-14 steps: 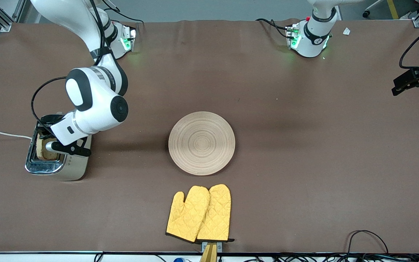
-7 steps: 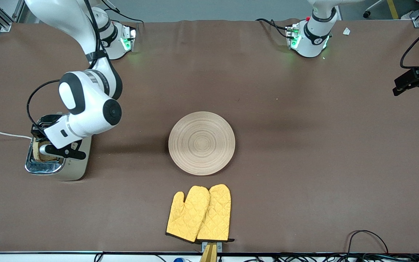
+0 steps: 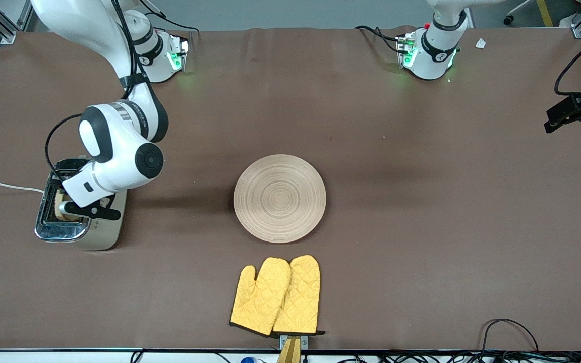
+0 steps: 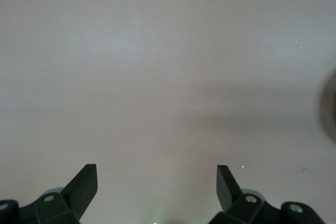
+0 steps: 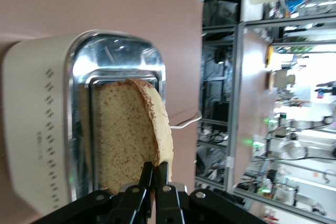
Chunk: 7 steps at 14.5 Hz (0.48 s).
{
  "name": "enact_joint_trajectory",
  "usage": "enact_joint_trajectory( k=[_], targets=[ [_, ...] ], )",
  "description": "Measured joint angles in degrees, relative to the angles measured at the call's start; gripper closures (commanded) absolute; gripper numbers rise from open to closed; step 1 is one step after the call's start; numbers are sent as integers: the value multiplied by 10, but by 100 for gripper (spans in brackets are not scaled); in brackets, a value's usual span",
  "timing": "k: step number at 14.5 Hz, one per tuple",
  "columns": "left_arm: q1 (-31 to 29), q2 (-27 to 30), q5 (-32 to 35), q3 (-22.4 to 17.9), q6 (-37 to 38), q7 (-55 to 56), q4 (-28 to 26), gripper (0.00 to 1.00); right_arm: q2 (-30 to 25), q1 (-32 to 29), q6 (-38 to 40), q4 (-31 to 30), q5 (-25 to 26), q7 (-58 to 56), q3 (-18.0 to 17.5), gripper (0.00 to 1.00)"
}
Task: Move plate and put bread in toaster
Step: 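Open the right gripper and raise it away from the toaster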
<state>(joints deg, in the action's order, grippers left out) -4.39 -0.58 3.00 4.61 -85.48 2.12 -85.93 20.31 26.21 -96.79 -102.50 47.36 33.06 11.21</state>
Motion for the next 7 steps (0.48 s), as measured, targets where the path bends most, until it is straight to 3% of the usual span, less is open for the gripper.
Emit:
enact_joint_trajectory(
  k=[3,7],
  targets=[
    [0,-3,0,0,0,0,0,0,-2,-29,-27,32,-99,-6,2,0],
    [0,-4,0,0,0,0,1,0,-16,-92,-26,131,-259,-128,8,0]
  ],
)
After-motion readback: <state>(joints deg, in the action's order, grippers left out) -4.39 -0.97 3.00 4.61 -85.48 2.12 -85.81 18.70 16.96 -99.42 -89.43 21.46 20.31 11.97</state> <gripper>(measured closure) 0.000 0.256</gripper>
